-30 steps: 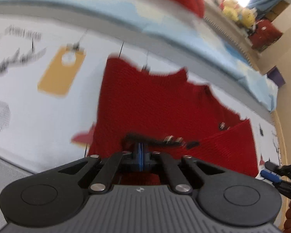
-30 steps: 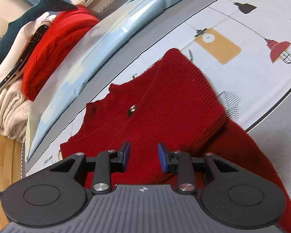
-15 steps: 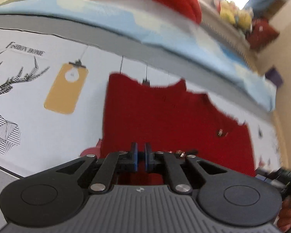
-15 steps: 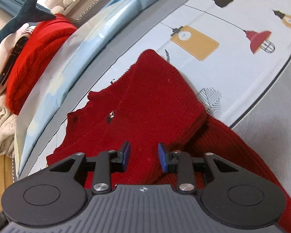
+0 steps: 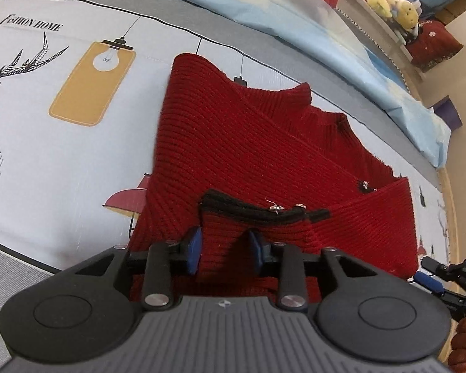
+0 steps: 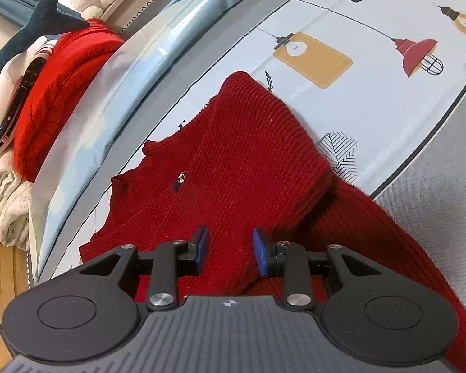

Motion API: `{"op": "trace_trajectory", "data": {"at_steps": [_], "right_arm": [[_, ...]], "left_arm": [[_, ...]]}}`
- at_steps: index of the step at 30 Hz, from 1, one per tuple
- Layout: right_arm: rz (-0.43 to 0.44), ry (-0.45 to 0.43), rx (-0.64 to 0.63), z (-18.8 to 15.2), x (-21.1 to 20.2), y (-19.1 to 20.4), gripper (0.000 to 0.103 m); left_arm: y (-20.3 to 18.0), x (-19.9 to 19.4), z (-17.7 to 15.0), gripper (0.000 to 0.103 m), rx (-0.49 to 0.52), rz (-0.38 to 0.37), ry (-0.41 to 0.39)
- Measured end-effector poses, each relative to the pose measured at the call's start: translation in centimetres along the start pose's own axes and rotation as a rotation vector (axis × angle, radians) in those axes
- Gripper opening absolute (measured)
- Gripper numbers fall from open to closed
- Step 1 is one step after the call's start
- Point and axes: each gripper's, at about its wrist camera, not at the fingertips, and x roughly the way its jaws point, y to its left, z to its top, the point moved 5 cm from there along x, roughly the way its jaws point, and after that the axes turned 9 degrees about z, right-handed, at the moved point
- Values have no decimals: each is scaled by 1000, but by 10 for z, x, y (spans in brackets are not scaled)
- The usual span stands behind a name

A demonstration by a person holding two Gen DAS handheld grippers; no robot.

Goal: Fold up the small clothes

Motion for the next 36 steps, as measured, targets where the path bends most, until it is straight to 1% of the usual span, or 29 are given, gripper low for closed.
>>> {"op": "trace_trajectory", "data": {"at_steps": [2, 5, 7, 8, 9, 10, 11, 13, 15, 18, 20, 21, 22, 23, 24, 26, 28, 30, 32, 34, 36], "right_arm": [[2, 1, -3, -1, 1, 2, 34], [2, 0, -9, -2, 2, 4, 34], [2, 1, -10, -3, 3, 4, 34], [0, 1, -9, -3, 3, 5, 34], [0, 2, -10, -2, 4, 4, 34], [0, 3, -10, -3, 4, 5, 34], [0, 4, -11, -3, 5, 5, 34], [1, 3, -14, -3, 5, 5, 34], [11, -6, -11, -2, 4, 6, 34], [65, -37, 1, 2, 0, 9, 34], [93, -58, -2, 5, -3, 12, 34], [96, -64, -5, 6, -3, 12, 34], [92, -68, -4, 7, -3, 10, 34], [83, -67, 5, 8, -1, 7, 34], [68, -64, 20, 9, 1, 1, 34], [13, -59, 60, 10, 5, -13, 34], [-42, -53, 98, 11, 8, -26, 34], [-78, -43, 139, 11, 11, -39, 34], [-89, -42, 162, 11, 12, -46, 34], [-92, -42, 156, 10, 9, -43, 34], [-54, -47, 117, 10, 3, -28, 34]], "left_arm": [[-5, 0, -2, 37, 35, 23, -8], [-14, 3, -8, 36, 118, 56, -30], [-16, 4, -11, 36, 148, 72, -41], [-17, 4, -12, 30, 164, 83, -48], [-17, 3, -13, 13, 186, 102, -60], [-18, 2, -13, 10, 206, 123, -76], [-18, 1, -13, 3, 216, 126, -91], [-21, -11, -7, 1, 222, 119, -138], [-24, -35, 6, 0, 226, 112, -225], [-19, -78, 29, 0, 160, 89, -358], [-9, -88, 39, 0, 112, 113, -384], [-5, -87, 40, 0, 92, 151, -383], [-1, -82, 41, 0, 90, 181, -361], [0, -73, 40, 0, 99, 171, -318], [-2, -67, 39, 0, 97, 148, -292], [-8, -65, 36, 0, 114, 131, -283], [-20, -63, 31, 0, 168, 114, -286], [-30, -54, 25, 0, 198, 81, -260], [-32, -41, 17, 2, 197, 71, -227], [-30, -24, 12, 4, 191, 81, -180], [-26, -10, 8, 4, 174, 100, -139]]}}
